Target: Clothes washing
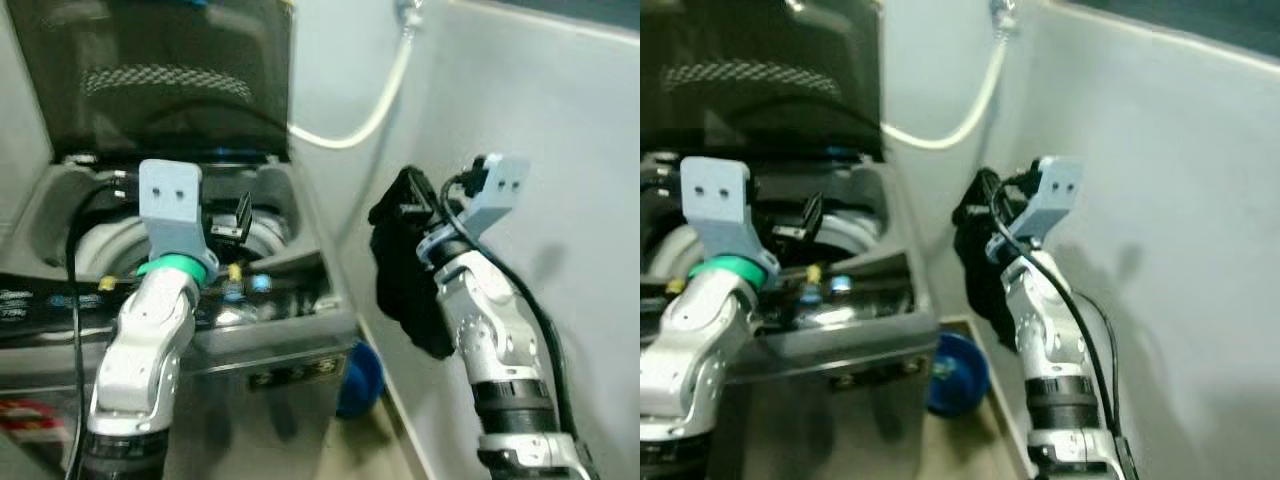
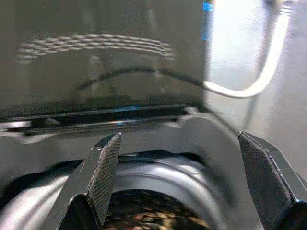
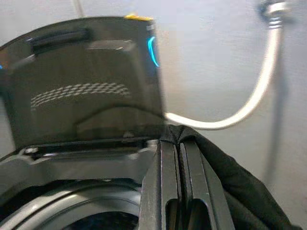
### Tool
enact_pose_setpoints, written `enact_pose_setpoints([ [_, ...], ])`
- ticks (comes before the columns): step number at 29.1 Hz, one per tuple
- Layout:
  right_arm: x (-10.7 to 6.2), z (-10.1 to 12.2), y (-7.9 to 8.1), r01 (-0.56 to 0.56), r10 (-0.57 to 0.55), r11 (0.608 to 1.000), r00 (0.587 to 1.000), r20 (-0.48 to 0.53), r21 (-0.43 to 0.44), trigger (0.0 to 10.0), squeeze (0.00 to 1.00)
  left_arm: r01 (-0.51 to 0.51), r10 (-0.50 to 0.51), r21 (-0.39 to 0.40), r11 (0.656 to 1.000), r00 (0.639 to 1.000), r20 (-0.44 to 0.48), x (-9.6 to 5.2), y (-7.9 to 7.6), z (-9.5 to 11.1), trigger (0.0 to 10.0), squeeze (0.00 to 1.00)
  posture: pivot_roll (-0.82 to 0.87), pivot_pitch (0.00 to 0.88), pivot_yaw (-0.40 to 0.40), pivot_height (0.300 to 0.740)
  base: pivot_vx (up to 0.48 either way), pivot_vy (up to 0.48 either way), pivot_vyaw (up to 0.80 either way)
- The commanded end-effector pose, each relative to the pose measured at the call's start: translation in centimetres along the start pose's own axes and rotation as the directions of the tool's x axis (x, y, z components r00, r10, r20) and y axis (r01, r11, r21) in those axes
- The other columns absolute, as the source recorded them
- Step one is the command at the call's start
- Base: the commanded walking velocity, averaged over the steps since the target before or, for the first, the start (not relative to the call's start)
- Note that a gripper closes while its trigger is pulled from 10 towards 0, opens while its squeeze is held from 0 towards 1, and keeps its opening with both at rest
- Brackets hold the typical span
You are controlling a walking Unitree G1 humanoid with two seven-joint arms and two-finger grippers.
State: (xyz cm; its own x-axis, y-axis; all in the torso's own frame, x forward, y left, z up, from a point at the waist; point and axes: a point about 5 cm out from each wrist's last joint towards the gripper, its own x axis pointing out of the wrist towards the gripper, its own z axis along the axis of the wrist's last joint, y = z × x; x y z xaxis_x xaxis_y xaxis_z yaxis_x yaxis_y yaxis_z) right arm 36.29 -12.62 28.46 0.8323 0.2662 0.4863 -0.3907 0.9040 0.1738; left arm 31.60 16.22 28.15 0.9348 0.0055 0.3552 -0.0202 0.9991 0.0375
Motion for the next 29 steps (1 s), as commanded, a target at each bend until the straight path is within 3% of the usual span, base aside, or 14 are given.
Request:
enact_pose_setpoints([
  [1, -0.1, -0.1, 0.1, -0.004, 0.004, 1.0, 1.0, 0.0, -0.008, 10.0, 0.0, -0.003, 0.003, 0.01, 1.0, 1.0, -0.009, -0.1, 0.1, -0.2, 10.0, 0.0, 0.06, 0.025, -0.028, 0.74, 0.0, 0.48, 0.0],
  [5, -0.1, -0.1, 0.1, -0.002, 0.002, 1.0, 1.0, -0.002, -0.008, 10.0, 0.0, -0.009, 0.009, 0.023, 1.0, 1.0, -0.024, -0.1, 0.3, -0.3, 10.0, 0.0, 0.06, 0.022, -0.027, 0.74, 0.0, 0.454, 0.0],
  [8, -0.1, -0.1, 0.1, -0.003, 0.003, 1.0, 1.0, -0.002, -0.007, 10.0, 0.0, -0.026, 0.028, 0.062, 0.998, 0.999, -0.038, -0.1, 0.6, -0.5, 10.0, 0.0, 0.06, 0.023, -0.027, 0.74, 0.0, 0.0, 0.0],
  [20, -0.1, -0.3, 0.1, -0.008, 0.008, 1.0, 1.0, -0.006, -0.004, 10.0, 0.0, -0.032, 0.035, 0.051, 0.998, 0.998, -0.053, 0.0, 0.8, -0.7, 10.0, 0.0, 0.06, 0.037, -0.028, 0.74, 0.0, 0.0, 0.0],
  [24, 0.0, -0.4, 0.2, -0.012, 0.012, 1.0, 1.0, -0.011, -0.003, 10.0, 0.0, -0.04, 0.048, 0.09, 0.995, 0.995, -0.089, 0.0, 1.0, -1.2, 10.0, 0.0, 0.06, 0.038, -0.027, 0.74, 0.0, -0.411, 0.0],
  [29, -0.1, -0.4, 0.2, -0.018, 0.018, 1.0, 1.0, -0.014, -0.008, 10.0, 0.0, -0.048, 0.054, 0.071, 0.996, 0.995, -0.085, 0.0, 1.0, -1.1, 10.0, 0.0, 0.06, 0.039, -0.027, 0.74, 0.0, -0.288, 0.0],
])
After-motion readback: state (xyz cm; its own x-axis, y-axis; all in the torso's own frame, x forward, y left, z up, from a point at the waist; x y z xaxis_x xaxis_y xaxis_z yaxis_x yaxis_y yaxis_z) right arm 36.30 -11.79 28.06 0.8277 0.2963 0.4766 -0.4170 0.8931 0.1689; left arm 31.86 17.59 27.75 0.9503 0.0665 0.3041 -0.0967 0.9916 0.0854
